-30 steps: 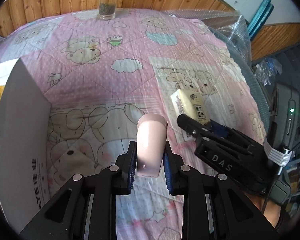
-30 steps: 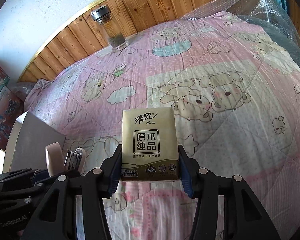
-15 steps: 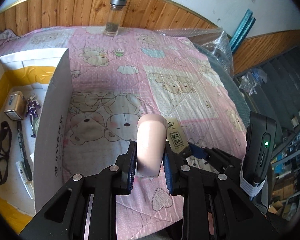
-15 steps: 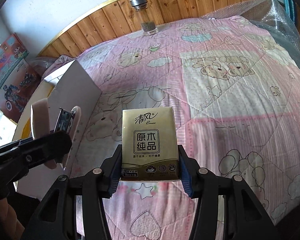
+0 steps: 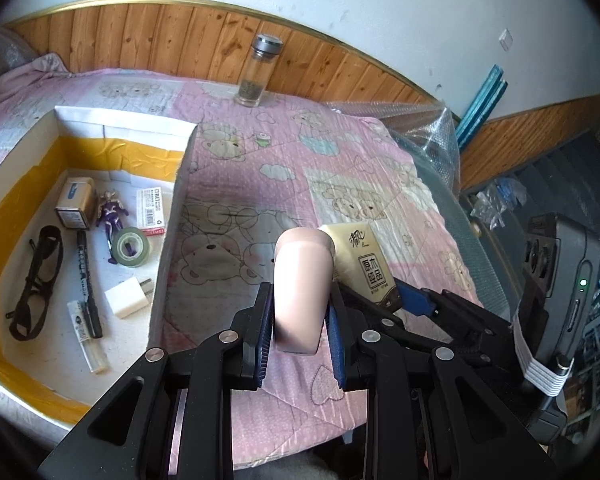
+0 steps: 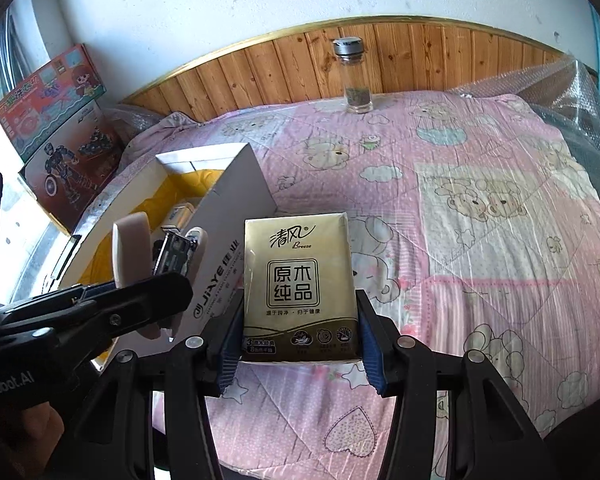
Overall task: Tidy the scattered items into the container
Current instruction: 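Lift and carry the stapler with the left tool while the right tool carries the tissue pack to the box, then lower and release the stapler with the left tool while the right tool releases the tissue pack into the box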
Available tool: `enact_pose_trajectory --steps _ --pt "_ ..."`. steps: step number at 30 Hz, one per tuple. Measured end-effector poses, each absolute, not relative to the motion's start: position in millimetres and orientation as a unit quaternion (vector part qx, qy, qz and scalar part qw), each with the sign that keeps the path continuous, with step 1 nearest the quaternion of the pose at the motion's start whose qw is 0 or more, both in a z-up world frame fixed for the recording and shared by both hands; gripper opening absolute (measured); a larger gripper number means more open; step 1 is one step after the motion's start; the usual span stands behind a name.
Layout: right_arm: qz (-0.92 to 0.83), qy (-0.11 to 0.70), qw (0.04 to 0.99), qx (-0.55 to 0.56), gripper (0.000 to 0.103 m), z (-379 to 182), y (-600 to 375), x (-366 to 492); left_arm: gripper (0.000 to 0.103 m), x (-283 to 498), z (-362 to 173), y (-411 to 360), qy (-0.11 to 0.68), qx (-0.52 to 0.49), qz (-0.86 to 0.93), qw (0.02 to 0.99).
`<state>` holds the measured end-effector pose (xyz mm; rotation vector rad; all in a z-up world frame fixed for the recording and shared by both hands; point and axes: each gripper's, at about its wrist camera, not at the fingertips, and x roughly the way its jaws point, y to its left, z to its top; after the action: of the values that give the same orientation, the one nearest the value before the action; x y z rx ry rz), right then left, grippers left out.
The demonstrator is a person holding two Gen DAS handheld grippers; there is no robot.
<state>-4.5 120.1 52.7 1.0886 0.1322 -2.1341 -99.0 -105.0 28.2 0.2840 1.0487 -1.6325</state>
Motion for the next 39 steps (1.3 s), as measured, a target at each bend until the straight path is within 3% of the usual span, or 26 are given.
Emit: enact_pose_trajectory --steps 39 --pt "-0.804 0.122 0.459 0.359 0.052 103.8 38.7 72.0 0.025 36.5 30.6 -41.1 0.467 -0.004 -0.63 0.62"
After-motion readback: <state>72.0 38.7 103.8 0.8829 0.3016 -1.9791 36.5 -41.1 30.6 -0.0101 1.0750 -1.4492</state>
